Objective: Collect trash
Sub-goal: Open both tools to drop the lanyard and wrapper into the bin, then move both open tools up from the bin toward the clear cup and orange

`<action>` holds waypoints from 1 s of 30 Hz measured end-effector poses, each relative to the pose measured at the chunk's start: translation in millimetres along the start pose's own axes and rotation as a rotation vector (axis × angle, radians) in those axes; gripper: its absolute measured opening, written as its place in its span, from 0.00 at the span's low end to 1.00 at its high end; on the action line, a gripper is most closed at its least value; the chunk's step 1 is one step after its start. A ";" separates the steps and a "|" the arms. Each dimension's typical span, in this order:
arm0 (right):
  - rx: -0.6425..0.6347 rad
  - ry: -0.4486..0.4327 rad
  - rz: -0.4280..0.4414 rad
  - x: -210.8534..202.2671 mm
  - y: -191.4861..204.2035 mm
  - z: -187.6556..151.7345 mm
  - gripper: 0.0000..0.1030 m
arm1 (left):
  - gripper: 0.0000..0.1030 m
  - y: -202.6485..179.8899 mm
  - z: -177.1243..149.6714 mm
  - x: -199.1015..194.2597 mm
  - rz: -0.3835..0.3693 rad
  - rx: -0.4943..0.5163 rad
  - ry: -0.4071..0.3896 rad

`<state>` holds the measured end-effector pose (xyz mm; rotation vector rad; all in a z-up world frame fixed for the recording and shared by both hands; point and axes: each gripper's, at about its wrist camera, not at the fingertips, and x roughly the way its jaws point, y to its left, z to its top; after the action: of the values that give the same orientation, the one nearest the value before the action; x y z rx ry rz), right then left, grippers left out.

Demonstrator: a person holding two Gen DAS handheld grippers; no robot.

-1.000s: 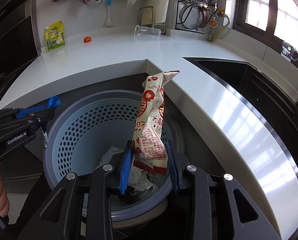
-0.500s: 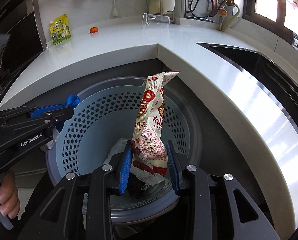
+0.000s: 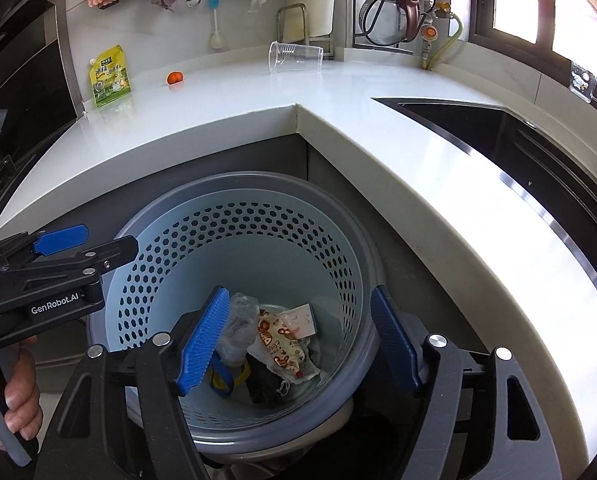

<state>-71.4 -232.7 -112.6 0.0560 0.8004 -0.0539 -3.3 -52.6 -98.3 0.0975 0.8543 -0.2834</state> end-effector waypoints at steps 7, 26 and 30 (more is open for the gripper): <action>0.012 -0.003 0.029 -0.4 1.6 -1.0 0.73 | 0.93 3.2 1.9 -12.1 -0.013 -0.014 -0.045; 0.026 -0.164 0.098 -29.1 -5.9 63.6 0.79 | 0.94 53.8 56.4 -43.8 0.061 -0.110 -0.135; -0.003 -0.185 0.114 -20.5 -10.3 101.0 0.80 | 0.94 70.2 88.5 -43.2 0.080 -0.133 -0.146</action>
<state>-14.1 -249.5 -28.0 0.0924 0.6113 0.0493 54.4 6.1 -9.7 -0.0128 0.7201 -0.1560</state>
